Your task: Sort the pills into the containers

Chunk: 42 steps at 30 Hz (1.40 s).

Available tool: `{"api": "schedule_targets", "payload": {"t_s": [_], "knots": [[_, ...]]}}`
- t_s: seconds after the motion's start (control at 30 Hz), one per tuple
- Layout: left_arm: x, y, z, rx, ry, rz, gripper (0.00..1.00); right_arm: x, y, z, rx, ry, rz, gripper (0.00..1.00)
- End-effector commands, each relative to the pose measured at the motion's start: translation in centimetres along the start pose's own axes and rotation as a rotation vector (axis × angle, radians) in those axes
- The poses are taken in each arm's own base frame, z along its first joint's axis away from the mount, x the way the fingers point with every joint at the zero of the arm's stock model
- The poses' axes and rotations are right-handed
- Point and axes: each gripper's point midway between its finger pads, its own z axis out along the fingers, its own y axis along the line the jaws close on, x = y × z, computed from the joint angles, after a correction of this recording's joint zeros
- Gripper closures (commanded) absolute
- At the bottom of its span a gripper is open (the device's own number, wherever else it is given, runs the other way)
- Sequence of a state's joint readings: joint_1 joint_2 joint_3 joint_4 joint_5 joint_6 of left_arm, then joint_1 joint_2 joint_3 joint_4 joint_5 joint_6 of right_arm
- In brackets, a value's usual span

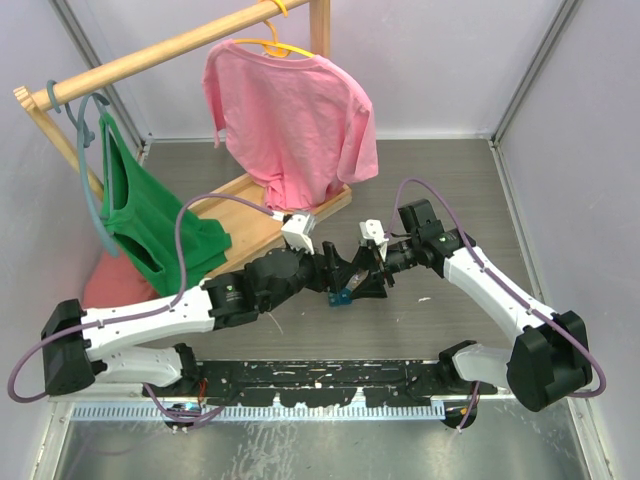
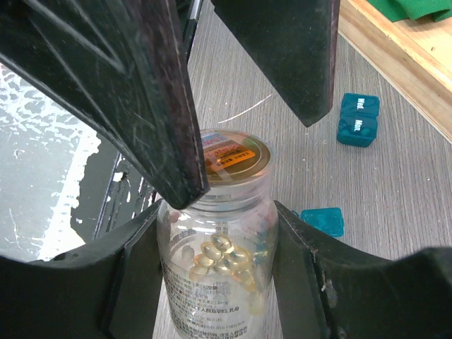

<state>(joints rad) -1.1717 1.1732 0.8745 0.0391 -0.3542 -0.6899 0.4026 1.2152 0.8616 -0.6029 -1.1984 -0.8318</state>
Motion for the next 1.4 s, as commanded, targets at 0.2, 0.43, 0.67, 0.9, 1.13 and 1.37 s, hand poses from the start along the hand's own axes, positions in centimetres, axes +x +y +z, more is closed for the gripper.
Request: {"api": "schedule_targets", "payload": {"t_s": [0.2, 0.43, 0.67, 0.9, 1.13, 1.37], "knots": [[-0.7, -1.8, 0.3, 0.03, 0.011, -0.039, 0.33, -2.0, -0.2, -0.3, 0.001, -0.032, -0.049, 0.99], [0.2, -1.9, 0.7, 0.032, 0.054, -0.018, 0.48, -2.0, -0.2, -0.3, 0.0, -0.032, -0.048, 0.99], [0.7, -2.0, 0.7, 0.041, 0.083, -0.002, 0.52, -1.9, -0.2, -0.3, 0.0, -0.032, -0.048, 0.99], [0.8, -2.0, 0.4, 0.04, 0.095, 0.001, 0.45, -1.9, -0.2, -0.3, 0.002, -0.032, -0.049, 0.99], [0.9, -2.0, 0.3, 0.041, 0.104, 0.005, 0.69, -1.9, -0.3, -0.3, 0.002, -0.031, -0.047, 0.98], [0.7, -0.6, -0.4, -0.008, 0.096, 0.045, 1.0, -1.9, -0.3, -0.4, 0.011, -0.029, -0.047, 0.13]]}}
